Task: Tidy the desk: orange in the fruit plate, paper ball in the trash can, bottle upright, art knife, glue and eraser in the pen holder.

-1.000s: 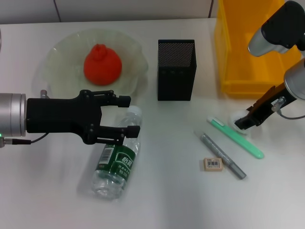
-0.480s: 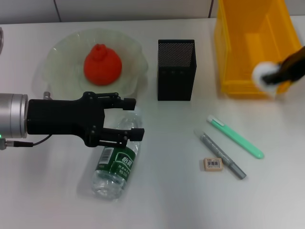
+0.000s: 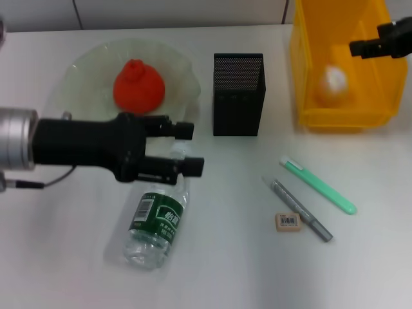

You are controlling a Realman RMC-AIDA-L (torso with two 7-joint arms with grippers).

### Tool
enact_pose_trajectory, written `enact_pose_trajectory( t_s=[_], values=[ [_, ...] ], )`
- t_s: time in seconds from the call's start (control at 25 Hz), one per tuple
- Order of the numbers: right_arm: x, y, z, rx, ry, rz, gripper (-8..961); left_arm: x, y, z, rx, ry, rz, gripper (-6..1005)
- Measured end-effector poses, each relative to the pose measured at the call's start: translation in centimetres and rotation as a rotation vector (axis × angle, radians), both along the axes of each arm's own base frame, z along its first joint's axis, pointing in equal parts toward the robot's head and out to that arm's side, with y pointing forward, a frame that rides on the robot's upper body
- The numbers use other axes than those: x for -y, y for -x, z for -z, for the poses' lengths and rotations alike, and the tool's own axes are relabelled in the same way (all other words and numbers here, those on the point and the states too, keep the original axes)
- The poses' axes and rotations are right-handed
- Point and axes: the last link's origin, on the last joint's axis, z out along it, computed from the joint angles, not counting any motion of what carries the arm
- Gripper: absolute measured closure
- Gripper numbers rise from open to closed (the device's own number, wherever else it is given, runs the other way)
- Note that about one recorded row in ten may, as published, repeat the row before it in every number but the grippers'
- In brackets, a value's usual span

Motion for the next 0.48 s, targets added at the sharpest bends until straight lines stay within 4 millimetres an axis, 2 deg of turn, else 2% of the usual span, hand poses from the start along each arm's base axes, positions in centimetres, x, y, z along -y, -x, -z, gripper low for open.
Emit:
enact_pose_trajectory(
  t_s=[0.04, 0.16, 0.2, 0.24, 0.28, 0.32, 0.36, 0.4, 0.44, 0.48],
  values=[
    [0.1, -0.2, -0.1, -0.033, -0.003, -0.014, 292, 0.0, 0.0, 0.0, 0.000, 0.000, 0.000, 200],
    [0.7, -0.7, -0.3, -0.100, -0.003, -0.045, 266, 0.0, 0.0, 0.0, 0.000, 0.000, 0.000, 202],
    [1.9, -1.4, -0.3, -0.163, 0.016, -0.088, 257, -0.3, -0.9, -0.8, -0.009, 0.028, -0.015, 202],
    [1.9, -1.4, -0.3, -0.163, 0.016, -0.088, 249, -0.3, -0.9, -0.8, -0.009, 0.028, -0.015, 203],
    [2.7, -1.9, -0.2, -0.198, 0.038, -0.116, 240, -1.5, -3.7, -3.2, -0.100, 0.091, -0.142, 203],
    [3.5, -2.3, -0.1, -0.229, 0.058, -0.149, 231, -1.5, -3.7, -3.2, -0.100, 0.091, -0.142, 204],
    [4.4, -2.9, 0.2, -0.259, 0.085, -0.172, 223, -1.9, -4.6, -3.5, -0.165, 0.114, -0.199, 204],
    [6.3, -4.1, 1.0, -0.330, 0.136, -0.238, 214, -1.9, -4.6, -3.5, -0.165, 0.114, -0.199, 205],
    [6.3, -4.1, 1.0, -0.330, 0.136, -0.238, 214, -1.9, -4.6, -3.5, -0.165, 0.114, -0.199, 205],
    [7.2, -4.9, 1.5, -0.364, 0.154, -0.263, 214, -2.7, -5.2, -3.2, -0.272, 0.131, -0.310, 206]
  ],
)
